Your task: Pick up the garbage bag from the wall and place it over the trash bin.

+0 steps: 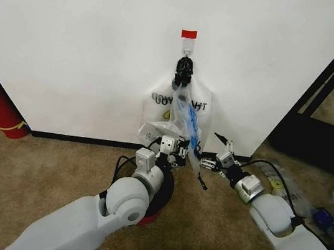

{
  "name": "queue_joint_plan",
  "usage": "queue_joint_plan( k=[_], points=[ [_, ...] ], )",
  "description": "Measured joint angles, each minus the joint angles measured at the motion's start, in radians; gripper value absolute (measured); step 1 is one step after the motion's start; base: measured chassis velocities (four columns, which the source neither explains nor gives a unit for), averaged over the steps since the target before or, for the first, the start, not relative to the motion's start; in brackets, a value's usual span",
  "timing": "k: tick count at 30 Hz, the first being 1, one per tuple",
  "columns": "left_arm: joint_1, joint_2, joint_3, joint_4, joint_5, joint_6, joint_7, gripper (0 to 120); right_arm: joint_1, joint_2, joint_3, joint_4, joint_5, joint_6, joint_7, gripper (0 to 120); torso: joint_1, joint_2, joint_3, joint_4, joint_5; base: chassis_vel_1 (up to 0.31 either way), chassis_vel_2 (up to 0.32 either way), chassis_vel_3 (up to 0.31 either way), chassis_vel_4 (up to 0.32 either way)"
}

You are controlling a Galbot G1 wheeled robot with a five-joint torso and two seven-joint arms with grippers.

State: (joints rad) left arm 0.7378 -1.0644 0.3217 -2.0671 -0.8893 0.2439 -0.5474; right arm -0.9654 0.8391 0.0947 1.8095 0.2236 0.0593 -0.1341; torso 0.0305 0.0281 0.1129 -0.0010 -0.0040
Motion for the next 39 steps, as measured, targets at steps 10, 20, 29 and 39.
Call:
queue_joint_plan(
  k=[10,20,29,39],
  points=[
    [0.002,0.009,-0.016,-0.008,-0.007,0.000,0.000,0,0.087,0.038,-0.076,-0.045,0.071,-0.034,0.042,38,0.000,0.000,0.000,0.0003,0.0001,0.000,0.000,0.000,0.000],
    [0.019,0.011,-0.045,0.014,-0.001,-0.007,0.004,0,0.035,0.046,-0.024,-0.003,0.055,0.003,0.069,0,0.000,0.000,0.000,0.0001,0.0001,0.000,0.000,0.000,0.000],
    [0.019,0.022,-0.085,0.041,0.001,-0.010,0.009,3,-0.073,0.074,0.100,0.104,0.157,0.005,0.112,0,0.000,0.000,0.000,-0.0001,0.0000,0.000,0.000,0.000,0.000],
    [0.072,0.079,-0.182,-0.027,0.055,0.016,0.049,38,-0.172,0.108,0.202,0.205,0.272,-0.020,0.163,0,0.000,0.000,0.000,0.0001,0.0000,0.000,0.000,0.000,0.000]
  ],
)
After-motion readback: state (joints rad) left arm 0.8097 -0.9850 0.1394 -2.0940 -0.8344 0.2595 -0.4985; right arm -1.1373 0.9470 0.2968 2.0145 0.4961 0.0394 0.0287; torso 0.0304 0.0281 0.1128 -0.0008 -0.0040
